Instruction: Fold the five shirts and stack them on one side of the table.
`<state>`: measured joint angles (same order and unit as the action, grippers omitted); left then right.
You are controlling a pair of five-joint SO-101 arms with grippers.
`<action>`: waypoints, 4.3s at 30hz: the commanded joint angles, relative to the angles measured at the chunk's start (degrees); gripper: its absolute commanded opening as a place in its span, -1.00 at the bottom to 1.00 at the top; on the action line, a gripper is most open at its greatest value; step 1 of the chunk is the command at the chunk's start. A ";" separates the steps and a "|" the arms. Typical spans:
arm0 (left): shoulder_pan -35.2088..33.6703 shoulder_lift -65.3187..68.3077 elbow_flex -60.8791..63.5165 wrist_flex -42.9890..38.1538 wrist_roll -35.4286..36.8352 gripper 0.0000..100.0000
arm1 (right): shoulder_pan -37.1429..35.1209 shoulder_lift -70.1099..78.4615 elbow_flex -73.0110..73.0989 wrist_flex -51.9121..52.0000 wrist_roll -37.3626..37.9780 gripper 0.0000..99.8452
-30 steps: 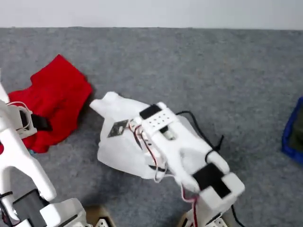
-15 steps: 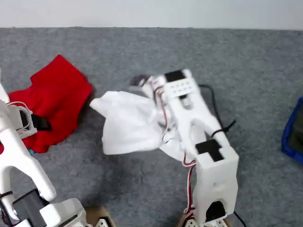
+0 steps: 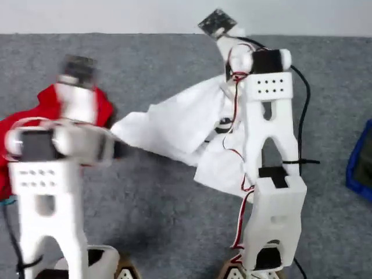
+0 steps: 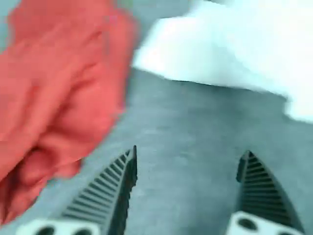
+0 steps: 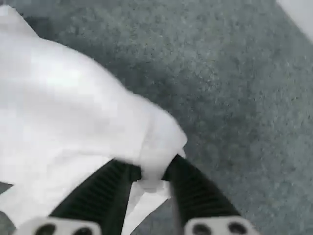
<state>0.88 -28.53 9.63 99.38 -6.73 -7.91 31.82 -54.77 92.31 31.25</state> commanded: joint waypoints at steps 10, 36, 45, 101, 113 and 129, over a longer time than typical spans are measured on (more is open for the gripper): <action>24.00 -2.99 14.02 -9.14 1.76 -0.37 | 4.79 -1.45 -10.20 10.95 -4.48 -0.50; -4.04 -3.43 14.55 -0.79 1.49 -0.37 | -4.26 -19.03 68.66 -10.24 13.27 -0.58; -9.76 -3.43 14.81 0.26 1.67 -0.37 | -4.00 -9.71 68.57 -14.55 13.36 -0.70; 21.63 15.74 9.36 -33.23 22.42 -0.42 | 27.30 -9.89 20.04 10.77 -5.71 -0.51; 29.36 50.37 -21.76 -26.55 0.70 -0.42 | 27.82 -12.35 31.91 10.68 -5.71 -0.51; 30.59 77.63 -54.46 -26.20 -13.54 -0.95 | 27.82 -12.35 34.11 10.68 -5.63 -0.52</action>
<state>31.03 48.66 -40.13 72.75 -17.80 20.04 23.03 -20.40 100.66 26.24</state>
